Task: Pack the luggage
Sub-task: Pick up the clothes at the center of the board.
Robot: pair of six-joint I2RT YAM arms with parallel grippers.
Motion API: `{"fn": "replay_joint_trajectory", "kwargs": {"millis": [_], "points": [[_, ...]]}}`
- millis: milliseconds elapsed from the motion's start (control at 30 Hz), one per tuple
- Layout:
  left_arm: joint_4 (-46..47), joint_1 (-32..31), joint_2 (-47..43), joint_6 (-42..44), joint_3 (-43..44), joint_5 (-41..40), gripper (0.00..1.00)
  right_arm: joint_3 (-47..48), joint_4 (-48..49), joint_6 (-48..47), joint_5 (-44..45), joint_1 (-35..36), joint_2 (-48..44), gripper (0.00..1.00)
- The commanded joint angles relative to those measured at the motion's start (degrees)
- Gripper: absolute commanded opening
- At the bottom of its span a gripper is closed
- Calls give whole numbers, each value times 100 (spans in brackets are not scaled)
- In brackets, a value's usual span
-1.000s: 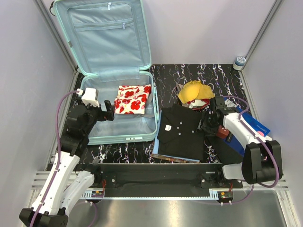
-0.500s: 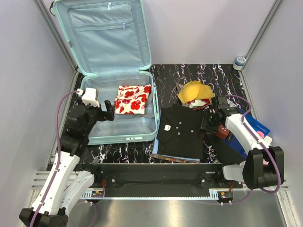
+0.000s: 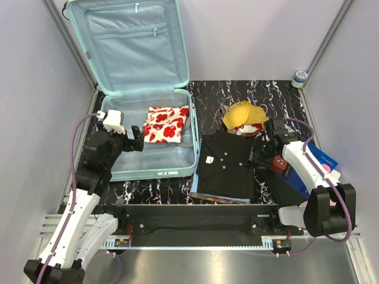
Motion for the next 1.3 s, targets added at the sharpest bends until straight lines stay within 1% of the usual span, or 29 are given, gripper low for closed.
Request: {"fn": "replay_joint_trajectory", "kwargs": {"millis": [0,233,467,500,567,600,633,667,800,967,1100,1267], "points": [[281,-33,2,47,-13,135,99,173,-149,-105,-162,8,11,46],[290,-41,-7,56,-13,118,99,77,132,-167,-390,-1,257,43],[273,-41,-33,56,-22,83,99,-55,369,-299,-390,-1,494,36],[281,-41,-42,56,-22,83,99,-55,387,-299,-399,8,512,30],[281,-41,-59,56,-22,83,99,-55,413,-316,-486,8,530,21],[281,-41,-60,56,-31,83,99,-38,405,-325,-521,-1,504,9],[273,-41,-51,56,-22,74,99,-12,378,-343,-591,8,469,2],[273,-41,-59,56,-22,74,99,76,335,-360,-618,-1,416,0],[273,-41,-103,65,-22,56,99,454,54,-422,-610,-1,91,0],[273,-41,-130,65,-31,56,99,1236,-509,-554,-618,8,-41,0],[281,-50,-147,65,-31,47,99,1842,-843,-659,-662,8,20,0],[273,-50,-174,56,-31,56,99,2879,-1133,-835,-873,16,292,0]]}}
